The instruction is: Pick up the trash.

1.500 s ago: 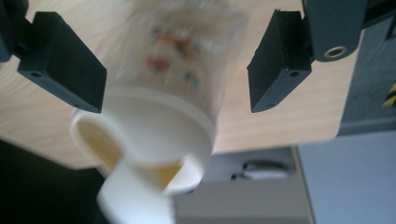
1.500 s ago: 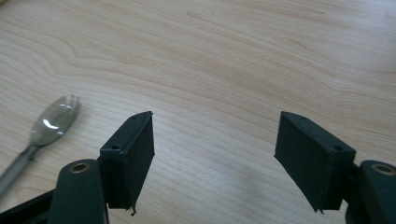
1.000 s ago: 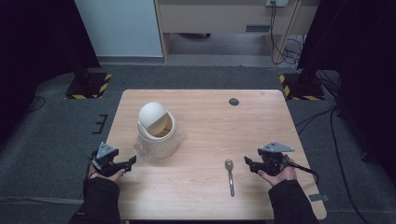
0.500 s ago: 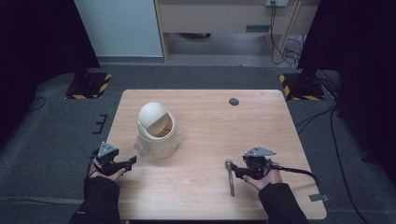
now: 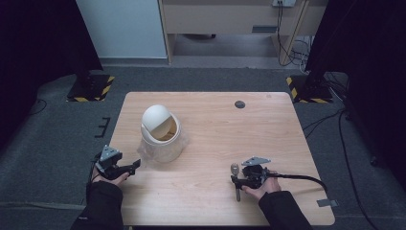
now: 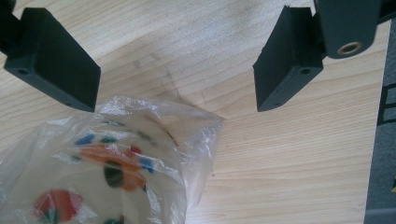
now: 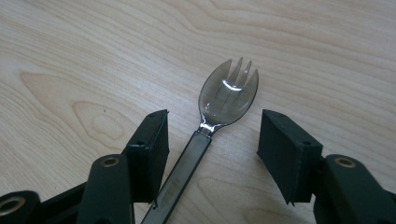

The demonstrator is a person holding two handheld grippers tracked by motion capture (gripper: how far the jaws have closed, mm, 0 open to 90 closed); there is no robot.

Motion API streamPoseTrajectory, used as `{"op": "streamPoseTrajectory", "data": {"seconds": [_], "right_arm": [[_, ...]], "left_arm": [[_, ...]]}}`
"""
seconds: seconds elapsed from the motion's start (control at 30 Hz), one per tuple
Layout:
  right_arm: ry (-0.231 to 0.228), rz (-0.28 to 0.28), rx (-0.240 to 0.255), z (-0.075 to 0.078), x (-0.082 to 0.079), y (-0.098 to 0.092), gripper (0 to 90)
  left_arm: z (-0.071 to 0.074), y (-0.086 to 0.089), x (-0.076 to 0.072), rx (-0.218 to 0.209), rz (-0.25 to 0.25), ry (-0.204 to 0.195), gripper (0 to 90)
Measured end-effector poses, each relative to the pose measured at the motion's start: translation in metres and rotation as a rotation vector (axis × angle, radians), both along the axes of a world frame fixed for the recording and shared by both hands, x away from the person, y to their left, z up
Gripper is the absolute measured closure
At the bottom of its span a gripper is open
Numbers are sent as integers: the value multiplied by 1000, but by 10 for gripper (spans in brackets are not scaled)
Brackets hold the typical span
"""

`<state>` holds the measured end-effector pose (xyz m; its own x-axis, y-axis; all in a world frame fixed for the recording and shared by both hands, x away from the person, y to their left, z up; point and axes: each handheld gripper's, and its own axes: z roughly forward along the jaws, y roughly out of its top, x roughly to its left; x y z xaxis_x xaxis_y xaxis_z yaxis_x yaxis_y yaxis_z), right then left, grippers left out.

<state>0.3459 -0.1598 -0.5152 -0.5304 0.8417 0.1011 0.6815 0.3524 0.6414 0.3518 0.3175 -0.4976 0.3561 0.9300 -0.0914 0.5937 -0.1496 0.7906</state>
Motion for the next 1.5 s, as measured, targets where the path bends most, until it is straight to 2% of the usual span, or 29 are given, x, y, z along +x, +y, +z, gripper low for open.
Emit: {"op": "streamPoseTrajectory", "data": {"seconds": [0.07, 0.27, 0.47, 0.63, 0.8, 0.9, 1.07, 1.2, 1.5], "right_arm": [[10, 3, -5, -3, 0, 2, 439], [-20, -5, -14, -6, 1, 4, 494], [-59, -4, -60, -6, -1, 2, 651], [-74, 17, -64, -7, 1, 1, 784], [-57, 36, -90, -4, 5, -2, 800], [-63, 46, -91, -1, 7, -4, 800], [-98, 46, -47, 9, 9, -9, 800], [-138, 36, 17, 19, 10, -15, 800], [-259, 24, 143, 46, 16, -30, 800]], "left_arm": [[0, 0, 0, 0, -1, -1, 143], [0, 0, 0, 0, -1, 0, 143], [0, -1, 0, 2, -2, 3, 143], [0, -1, 0, 0, -3, 4, 143], [0, 0, 0, -2, -2, 3, 144], [0, 0, 0, -5, -1, 1, 145], [1, -1, -1, -11, -2, -7, 148], [3, -2, -2, -19, -6, -13, 153], [8, -9, -5, -44, -33, -40, 159]]}}
